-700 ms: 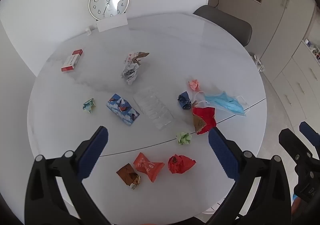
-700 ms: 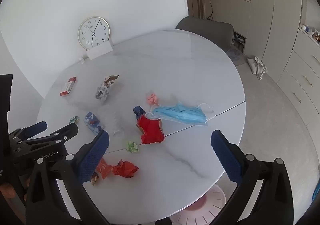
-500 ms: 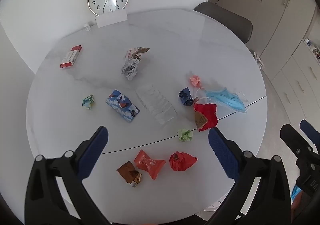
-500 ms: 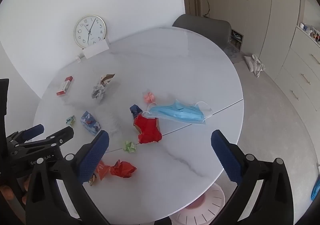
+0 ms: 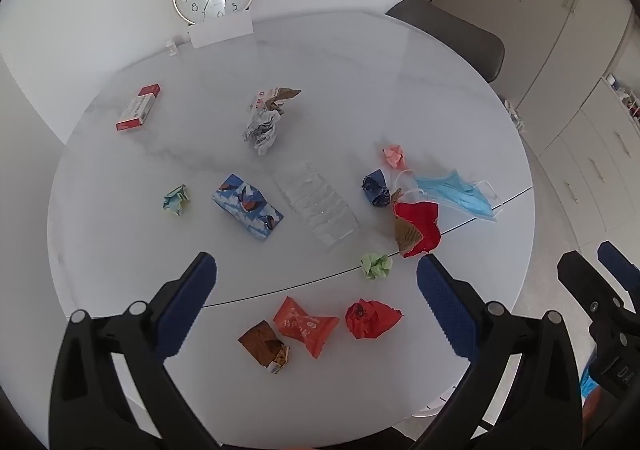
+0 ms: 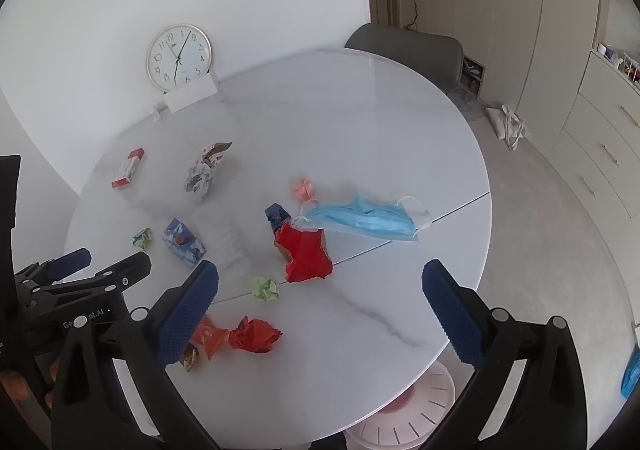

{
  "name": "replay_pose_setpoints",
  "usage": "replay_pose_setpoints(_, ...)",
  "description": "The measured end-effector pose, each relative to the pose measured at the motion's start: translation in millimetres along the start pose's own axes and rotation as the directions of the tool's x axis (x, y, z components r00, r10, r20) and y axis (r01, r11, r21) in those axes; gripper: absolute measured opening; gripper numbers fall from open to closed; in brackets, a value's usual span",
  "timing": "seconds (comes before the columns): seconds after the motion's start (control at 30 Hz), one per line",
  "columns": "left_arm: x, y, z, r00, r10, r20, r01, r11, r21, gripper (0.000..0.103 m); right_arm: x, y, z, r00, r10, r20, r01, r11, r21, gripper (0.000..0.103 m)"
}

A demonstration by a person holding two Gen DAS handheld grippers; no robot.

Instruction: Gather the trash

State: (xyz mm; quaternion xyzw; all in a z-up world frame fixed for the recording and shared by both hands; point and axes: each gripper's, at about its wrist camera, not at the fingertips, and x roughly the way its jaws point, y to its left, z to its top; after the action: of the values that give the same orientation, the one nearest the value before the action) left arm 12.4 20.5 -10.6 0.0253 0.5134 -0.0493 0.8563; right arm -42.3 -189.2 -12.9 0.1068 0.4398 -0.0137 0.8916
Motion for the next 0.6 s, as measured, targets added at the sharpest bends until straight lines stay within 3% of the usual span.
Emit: replay_pose_setpoints(0.6, -0.8, 7.4, -6.1, 1.0, -0.014, -0.01, 0.014, 1.0, 0.007, 0.096, -5.9, 12.0, -5.5, 1.0, -0.013, 0.0, 0.013, 1.0, 0.013, 0.101)
